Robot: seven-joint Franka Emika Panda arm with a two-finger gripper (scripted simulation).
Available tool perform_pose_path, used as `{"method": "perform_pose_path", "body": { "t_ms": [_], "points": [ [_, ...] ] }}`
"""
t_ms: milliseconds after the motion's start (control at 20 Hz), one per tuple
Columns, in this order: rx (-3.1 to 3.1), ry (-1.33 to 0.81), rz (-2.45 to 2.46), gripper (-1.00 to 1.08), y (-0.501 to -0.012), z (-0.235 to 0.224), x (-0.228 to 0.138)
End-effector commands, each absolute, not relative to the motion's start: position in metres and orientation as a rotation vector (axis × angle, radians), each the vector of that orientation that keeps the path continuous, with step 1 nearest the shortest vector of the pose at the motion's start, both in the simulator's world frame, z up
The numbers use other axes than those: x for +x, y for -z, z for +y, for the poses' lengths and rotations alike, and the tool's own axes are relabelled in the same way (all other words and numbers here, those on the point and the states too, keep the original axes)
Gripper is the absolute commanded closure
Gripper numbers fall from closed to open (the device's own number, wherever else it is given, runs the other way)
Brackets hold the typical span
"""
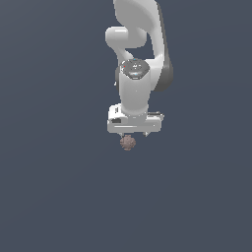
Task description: Pick up the object and move it to a goal position.
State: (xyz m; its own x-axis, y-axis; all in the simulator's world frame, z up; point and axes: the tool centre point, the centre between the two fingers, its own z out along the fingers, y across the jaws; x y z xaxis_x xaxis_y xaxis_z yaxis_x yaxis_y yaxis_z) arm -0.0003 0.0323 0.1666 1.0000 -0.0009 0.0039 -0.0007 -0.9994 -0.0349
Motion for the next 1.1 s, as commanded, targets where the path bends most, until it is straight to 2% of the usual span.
{"method": "perform_pose_path", "body": {
  "t_ms": [0,1050],
  "points": [
    [-3.107,0.006,0.001,-0.92,-0.167,0.032,0.0],
    [-3.111,-0.032,-0.167,-0.92,-0.156,0.033,-0.01]
  ]
}}
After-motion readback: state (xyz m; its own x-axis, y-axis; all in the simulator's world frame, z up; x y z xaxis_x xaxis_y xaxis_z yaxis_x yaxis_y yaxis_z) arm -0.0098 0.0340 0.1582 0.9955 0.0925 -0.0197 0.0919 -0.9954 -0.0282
